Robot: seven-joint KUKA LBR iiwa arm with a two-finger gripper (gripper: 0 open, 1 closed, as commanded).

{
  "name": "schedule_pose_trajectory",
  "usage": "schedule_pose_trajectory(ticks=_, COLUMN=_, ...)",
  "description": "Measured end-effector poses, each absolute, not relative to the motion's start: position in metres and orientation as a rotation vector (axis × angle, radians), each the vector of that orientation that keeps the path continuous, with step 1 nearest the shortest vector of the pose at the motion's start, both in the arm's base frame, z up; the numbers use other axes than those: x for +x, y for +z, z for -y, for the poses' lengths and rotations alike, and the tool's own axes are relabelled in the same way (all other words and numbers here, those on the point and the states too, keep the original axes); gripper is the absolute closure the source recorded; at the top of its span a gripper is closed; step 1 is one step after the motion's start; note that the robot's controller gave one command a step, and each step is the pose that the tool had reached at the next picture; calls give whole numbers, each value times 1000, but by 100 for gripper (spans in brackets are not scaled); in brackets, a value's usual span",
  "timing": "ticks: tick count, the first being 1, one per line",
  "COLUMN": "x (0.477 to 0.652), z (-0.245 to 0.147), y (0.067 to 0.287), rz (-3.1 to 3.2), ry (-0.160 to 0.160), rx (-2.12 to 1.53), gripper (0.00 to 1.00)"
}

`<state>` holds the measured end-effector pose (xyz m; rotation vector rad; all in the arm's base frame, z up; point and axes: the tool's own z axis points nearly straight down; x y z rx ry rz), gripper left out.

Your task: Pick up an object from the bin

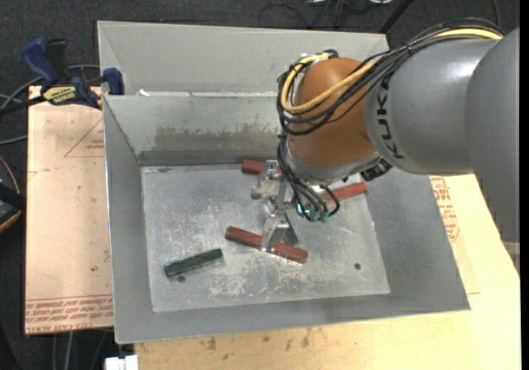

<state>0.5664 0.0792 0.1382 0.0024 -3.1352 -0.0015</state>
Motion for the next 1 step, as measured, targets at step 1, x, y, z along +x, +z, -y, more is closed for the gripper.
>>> schedule_pose_trajectory(ticks=1, x=568, z=-79, y=142, rz=3142, ry=-2, rx=0, gripper=0)
